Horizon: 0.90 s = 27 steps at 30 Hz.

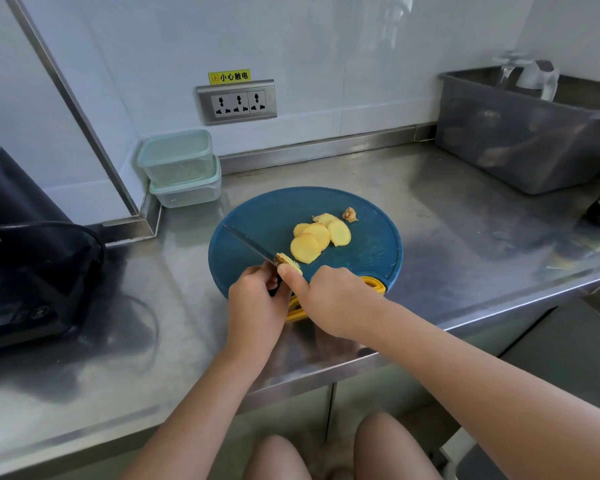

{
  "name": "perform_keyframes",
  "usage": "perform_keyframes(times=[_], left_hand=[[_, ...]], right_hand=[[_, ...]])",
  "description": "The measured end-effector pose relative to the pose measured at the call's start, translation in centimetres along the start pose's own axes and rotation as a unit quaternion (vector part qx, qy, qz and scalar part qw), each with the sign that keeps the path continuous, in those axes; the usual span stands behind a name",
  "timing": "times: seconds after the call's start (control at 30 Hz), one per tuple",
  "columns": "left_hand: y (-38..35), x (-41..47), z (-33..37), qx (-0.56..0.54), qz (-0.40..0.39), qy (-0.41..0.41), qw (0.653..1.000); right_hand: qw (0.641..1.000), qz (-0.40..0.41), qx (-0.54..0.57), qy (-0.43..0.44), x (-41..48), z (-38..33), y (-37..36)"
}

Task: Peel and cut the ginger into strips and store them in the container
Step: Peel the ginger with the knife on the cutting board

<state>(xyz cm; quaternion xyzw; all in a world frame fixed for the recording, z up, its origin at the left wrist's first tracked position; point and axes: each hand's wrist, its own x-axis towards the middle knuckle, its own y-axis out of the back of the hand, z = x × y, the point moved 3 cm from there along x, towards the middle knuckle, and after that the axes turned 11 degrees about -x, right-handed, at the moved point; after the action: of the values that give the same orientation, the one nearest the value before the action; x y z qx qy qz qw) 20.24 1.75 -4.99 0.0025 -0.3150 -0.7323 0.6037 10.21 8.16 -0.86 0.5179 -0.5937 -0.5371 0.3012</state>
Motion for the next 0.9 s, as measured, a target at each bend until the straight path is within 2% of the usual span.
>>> perform_keyframes(times=[0.2,0.3,0.43,0.5,0.77,0.9], left_hand=[[-0.1,0.1,0.0,0.023,0.000,-0.012,1.000],[-0.1,0.2,0.1,0.029,-0.003,-0.007,1.000],[-0.2,0.2,0.1,0.037,-0.003,-0.002,0.999],[-0.2,0.2,0.2,0.036,-0.005,-0.004,0.999],[-0.6,0.4,-0.1,0.035,-0.011,-0.015,0.999],[-0.7,0.5,-0.1,0.038,-0.011,-0.016,0.999]], right_hand=[[1.000,-0.007,0.009,-0.003,0.4,0.1,-0.4],[0.998,-0.040,-0.046,-0.001,-0.6,1.0,-0.9],[0.999,-0.051,0.003,-0.018,-1.7,2.3,-1.5],[0.998,-0.061,-0.016,-0.022,-1.3,2.5,-1.4],[0.999,-0.043,0.029,-0.017,-0.9,1.9,-1.0],[0.997,-0.057,0.027,-0.053,-0.8,1.4,-0.8]])
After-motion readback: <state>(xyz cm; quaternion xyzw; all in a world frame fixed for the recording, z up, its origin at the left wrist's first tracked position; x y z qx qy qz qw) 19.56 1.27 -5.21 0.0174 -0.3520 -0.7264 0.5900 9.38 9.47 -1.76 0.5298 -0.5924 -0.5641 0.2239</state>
